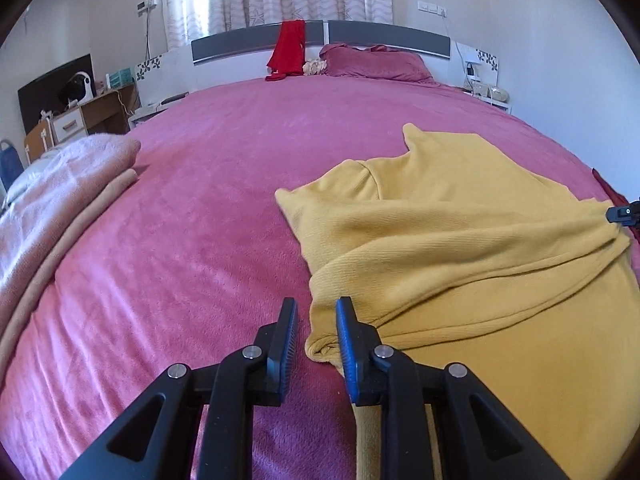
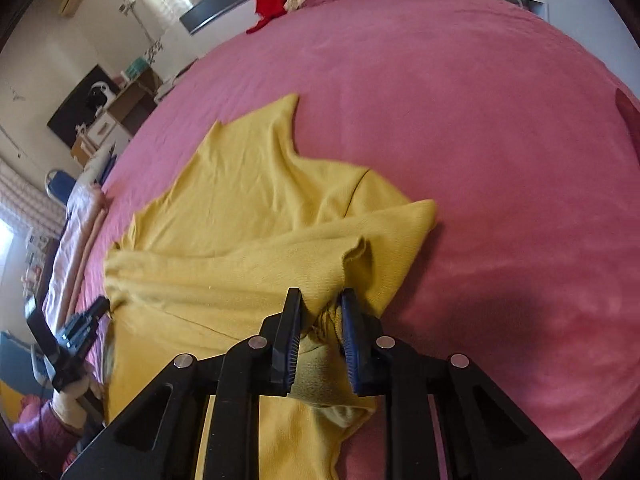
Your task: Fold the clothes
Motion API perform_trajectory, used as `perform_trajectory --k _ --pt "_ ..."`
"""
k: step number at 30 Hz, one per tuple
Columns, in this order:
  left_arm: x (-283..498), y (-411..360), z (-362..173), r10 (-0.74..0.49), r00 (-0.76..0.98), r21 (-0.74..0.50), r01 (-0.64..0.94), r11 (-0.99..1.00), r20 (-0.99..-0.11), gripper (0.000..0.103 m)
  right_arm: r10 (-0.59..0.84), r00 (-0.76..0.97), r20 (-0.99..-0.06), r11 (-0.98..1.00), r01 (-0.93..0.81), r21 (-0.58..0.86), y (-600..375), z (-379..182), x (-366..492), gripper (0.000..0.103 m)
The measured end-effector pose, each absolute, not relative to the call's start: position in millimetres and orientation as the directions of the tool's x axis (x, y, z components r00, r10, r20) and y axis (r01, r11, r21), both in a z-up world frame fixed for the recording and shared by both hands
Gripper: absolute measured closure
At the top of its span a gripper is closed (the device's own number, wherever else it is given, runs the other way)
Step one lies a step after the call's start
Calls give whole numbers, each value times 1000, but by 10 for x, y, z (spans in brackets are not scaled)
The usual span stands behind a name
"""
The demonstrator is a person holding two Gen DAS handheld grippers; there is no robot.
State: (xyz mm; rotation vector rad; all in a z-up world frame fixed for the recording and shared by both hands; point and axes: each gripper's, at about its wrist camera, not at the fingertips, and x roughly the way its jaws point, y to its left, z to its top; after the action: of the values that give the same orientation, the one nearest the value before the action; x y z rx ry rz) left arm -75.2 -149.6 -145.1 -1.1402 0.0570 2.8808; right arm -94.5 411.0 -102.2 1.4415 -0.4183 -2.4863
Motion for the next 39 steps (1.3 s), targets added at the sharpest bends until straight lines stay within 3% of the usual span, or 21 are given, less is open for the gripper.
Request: perform_trajectory --k 4,6,8,10,12,14,17,20,25,26,27,29,30,35,39 --pt "-736 -1534 -1418 48 -723 -7 -60 -998 -689 82 -286 -380 -880 -947 -31 321 4176 -1419 -1055 84" --pt "-669 -1558 -1335 40 -731 -4 -51 -999 -681 83 -312 -419 -853 -922 -82 378 4291 -1330 -1020 82" --pt "-526 -1590 -1183 10 -782 2 -15 -1000 -623 84 -227 -507 -831 -940 -107 323 4269 -1004 -960 77" --pt "-447 -1629 -1047 24 -843 -49 3 -999 -538 84 -270 -568 -778 -946 7 324 3966 -655 -1006 64" --pt "-527 -1607 -1017 46 -860 -86 -2 -996 -508 84 -366 -561 -743 -927 154 341 3504 -403 -1168 40" --pt "-724 -1504 -1113 68 -843 -81 -29 -996 -533 84 -496 -484 -721 -866 331 374 2818 -252 -1436 40" --pt "-973 -1321 -1417 44 -737 5 -63 -998 -675 84 -612 -294 -734 -739 544 398 1638 -287 -1797 40" --pt "-856 -1248 -1414 11 -750 49 -58 -997 -661 84 -543 -128 -830 -691 630 355 630 -589 -2099 40" --pt "-726 -1153 -1451 -31 -754 97 -44 -994 -656 83 -343 -21 -939 -632 745 215 -239 -1094 -2168 41" --pt "-715 -1135 -1455 -36 -756 106 -45 -993 -653 83 -279 -33 -960 -630 760 157 -329 -1201 -2157 49" --pt "-729 -1143 -1470 -35 -751 105 -45 -993 -659 83 -255 -44 -966 -632 763 132 -366 -1268 -2163 74" --pt "-745 -1191 -1483 -19 -742 76 -43 -996 -670 83 -216 -64 -974 -635 767 91 -431 -1388 -2177 84" --pt "-744 -1215 -1483 -12 -741 62 -40 -997 -672 83 -250 -71 -966 -644 757 111 -407 -1359 -2208 95" --pt "-663 -1233 -1477 -7 -730 48 -36 -998 -684 83 -364 -180 -914 -753 634 176 -254 -1270 -2529 100" --pt "-566 -1262 -1475 20 -725 12 -39 -999 -689 82 -511 -35 -859 -716 570 403 -182 -1311 -2600 96"
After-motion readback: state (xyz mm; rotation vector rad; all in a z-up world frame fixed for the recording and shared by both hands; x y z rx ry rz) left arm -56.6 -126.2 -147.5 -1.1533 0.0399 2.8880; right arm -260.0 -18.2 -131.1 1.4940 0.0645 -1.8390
